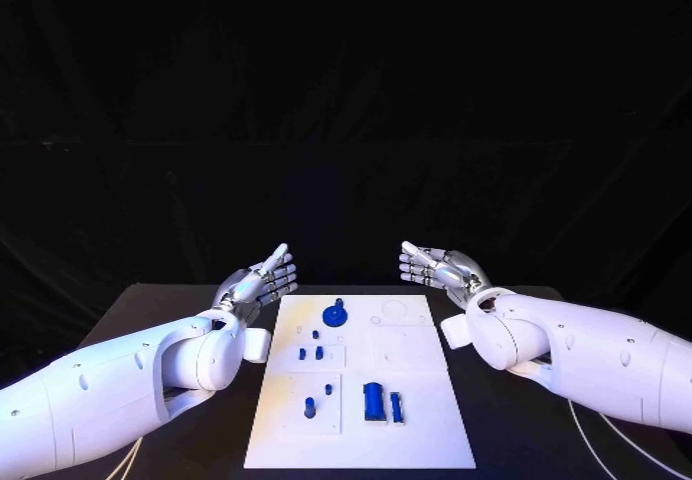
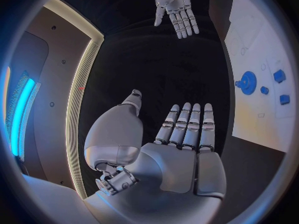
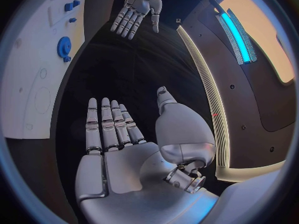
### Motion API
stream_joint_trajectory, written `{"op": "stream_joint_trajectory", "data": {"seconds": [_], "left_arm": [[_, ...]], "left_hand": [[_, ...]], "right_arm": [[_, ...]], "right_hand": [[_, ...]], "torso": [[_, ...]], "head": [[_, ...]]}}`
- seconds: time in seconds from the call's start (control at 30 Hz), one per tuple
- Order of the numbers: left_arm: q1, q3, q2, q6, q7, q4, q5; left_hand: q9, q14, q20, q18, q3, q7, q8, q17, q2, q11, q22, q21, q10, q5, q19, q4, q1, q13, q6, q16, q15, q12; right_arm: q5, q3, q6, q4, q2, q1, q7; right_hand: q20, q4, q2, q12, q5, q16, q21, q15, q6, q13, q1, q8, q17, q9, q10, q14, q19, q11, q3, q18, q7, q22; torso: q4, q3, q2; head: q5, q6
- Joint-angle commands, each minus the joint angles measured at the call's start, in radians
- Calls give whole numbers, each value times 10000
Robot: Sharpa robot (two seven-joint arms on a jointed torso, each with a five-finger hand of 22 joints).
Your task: Assemble the parts on the task board
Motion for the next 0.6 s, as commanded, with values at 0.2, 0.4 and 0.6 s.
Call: {"op": "stream_joint_trajectory", "data": {"seconds": [0.2,0.4,0.6], "left_arm": [[-193,105,68,-2853,894,1040,-491],[-254,138,81,-3506,1070,1360,-587],[-259,141,83,-3568,1086,1391,-597]], "left_hand": [[-80,-2501,-771,-462,-579,-857,-107,-410,105,-1110,-1136,-115,-2738,-134,-2243,-1170,-3919,-77,-2557,-107,-971,-111],[-80,-3125,-966,-1169,-579,-857,-107,-410,105,-1110,-1136,-115,-3421,-134,-2803,-1170,-4896,-77,-3200,-107,-971,-111],[-80,-3678,-1705,-1169,-579,-857,-107,-410,105,-1110,-1136,-115,-4024,-134,-3289,-1170,-5761,-77,-3759,-107,-971,-111]], "right_arm": [[1337,529,-2839,1651,-334,-669,1390],[1643,715,-3504,2181,-446,-890,1681],[1674,734,-3572,2235,-457,-912,1711]], "right_hand": [[-594,-550,-17,-129,-1154,-132,-133,-234,-2700,-99,-3881,-128,-446,-978,-2946,-3044,-2552,-617,-43,-478,-1100,-1352],[-1319,-550,-17,-129,-1154,-132,-133,-234,-3383,-99,-4860,-128,-446,-978,-3687,-3812,-3191,-617,-43,-1229,-1100,-1693],[-1319,-550,-17,-129,-1154,-132,-133,-234,-3973,-99,-5704,-128,-446,-978,-4324,-4472,-3749,-617,-43,-1229,-1100,-1987]], "torso": [[-35,35,-62],[-35,35,-62],[-35,35,-62]], "head": [[77,37],[77,37],[77,37]]}}
